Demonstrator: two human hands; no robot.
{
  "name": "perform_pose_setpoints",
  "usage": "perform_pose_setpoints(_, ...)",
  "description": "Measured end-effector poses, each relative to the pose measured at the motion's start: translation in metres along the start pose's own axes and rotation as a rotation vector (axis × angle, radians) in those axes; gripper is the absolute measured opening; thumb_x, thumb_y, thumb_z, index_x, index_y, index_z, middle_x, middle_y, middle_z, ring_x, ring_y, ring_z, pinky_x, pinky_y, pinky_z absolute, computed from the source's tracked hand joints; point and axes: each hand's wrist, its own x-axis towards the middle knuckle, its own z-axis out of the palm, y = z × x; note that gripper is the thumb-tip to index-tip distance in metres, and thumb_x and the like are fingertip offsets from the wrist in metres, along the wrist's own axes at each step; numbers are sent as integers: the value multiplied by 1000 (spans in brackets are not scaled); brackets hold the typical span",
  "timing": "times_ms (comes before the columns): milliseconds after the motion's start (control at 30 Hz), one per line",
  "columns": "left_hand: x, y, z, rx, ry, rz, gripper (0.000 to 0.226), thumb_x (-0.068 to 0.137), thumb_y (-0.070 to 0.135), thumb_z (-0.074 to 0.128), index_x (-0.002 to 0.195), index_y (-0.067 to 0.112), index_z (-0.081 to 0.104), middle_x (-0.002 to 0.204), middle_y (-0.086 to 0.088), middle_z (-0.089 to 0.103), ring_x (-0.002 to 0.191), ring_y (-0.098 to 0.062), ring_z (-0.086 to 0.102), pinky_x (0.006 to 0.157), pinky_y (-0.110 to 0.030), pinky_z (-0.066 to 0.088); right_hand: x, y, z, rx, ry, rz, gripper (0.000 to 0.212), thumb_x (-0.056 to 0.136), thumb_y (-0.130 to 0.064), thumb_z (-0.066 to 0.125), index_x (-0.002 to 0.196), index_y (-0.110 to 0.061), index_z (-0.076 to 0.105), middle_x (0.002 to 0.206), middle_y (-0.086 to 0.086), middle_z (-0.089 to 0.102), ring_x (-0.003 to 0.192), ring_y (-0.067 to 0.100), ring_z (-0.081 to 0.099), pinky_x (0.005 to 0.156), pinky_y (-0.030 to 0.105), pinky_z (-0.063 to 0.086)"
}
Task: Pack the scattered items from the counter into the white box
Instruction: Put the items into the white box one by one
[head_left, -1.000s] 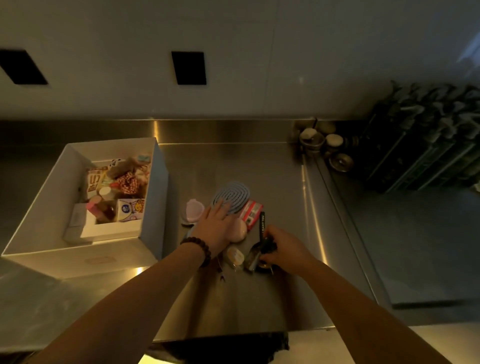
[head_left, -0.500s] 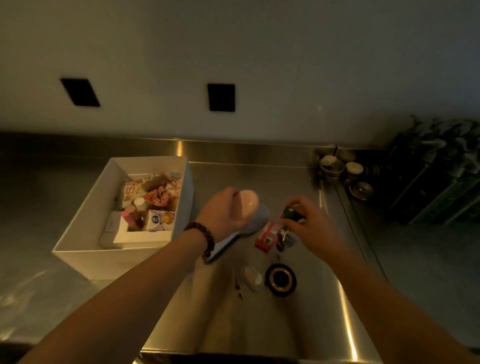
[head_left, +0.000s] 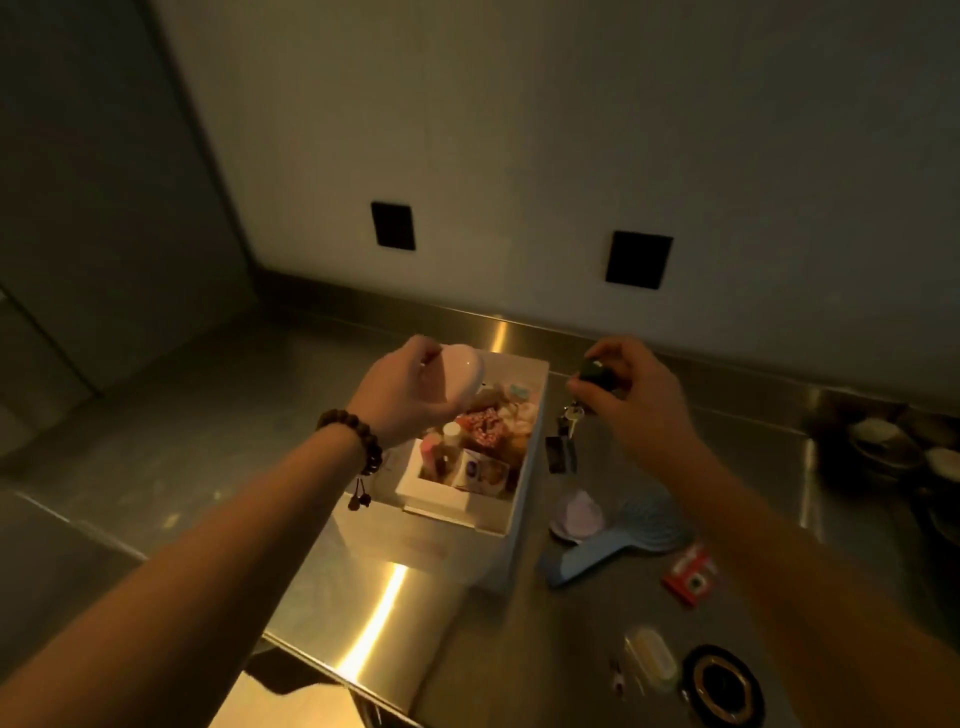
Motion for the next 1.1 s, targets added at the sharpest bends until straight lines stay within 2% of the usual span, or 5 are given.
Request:
perform_pose_setpoints(267, 56, -80, 3, 120, -162, 101, 72, 66, 19, 78, 127, 24, 40, 123, 0, 52, 107, -17, 51, 78, -21, 43, 33, 10, 82, -40, -6, 59, 27, 80, -19, 70, 99, -27, 54, 99, -11, 63, 95, 4, 61, 77, 23, 52)
perform_pose_setpoints(700, 128, -123, 50, 510, -565, 506, 65, 76, 23, 68, 131, 32, 34, 134, 2, 42, 110, -23, 49, 84, -33, 46, 55, 15, 99, -157, 205, 154, 33, 80, -21, 71, 88, -47, 51, 92, -18, 62, 87, -6, 62, 61, 12, 53)
perform_pose_setpoints(867, 133, -116, 59, 594, -633, 517, 48, 89, 33, 49, 134, 27, 35, 135, -3, 42, 112, -26, 49, 90, -37, 46, 53, 8, 96, -171, 242, 148, 27, 81, -19, 71, 95, -34, 54, 86, -19, 58, 81, -15, 58, 59, 5, 48)
perform_pose_setpoints(1000, 132, -118, 60, 699, -669, 524, 47, 90, 35, 45, 136, 25, 35, 141, -3, 40, 126, -26, 39, 107, -43, 27, 49, 4, 95, -114, 244, 152, 26, 81, -14, 70, 100, -23, 55, 85, -15, 57, 79, -7, 62, 54, 9, 49)
perform_pose_setpoints(1100, 131, -119, 55, 571, -609, 461, 60, 85, 34, 56, 138, 28, 31, 149, -2, 28, 137, -26, 22, 113, -46, 12, 51, -5, 93, -48, 239, 143, 26, 82, -14, 69, 102, -21, 54, 96, -7, 61, 87, 9, 66, 61, 20, 56)
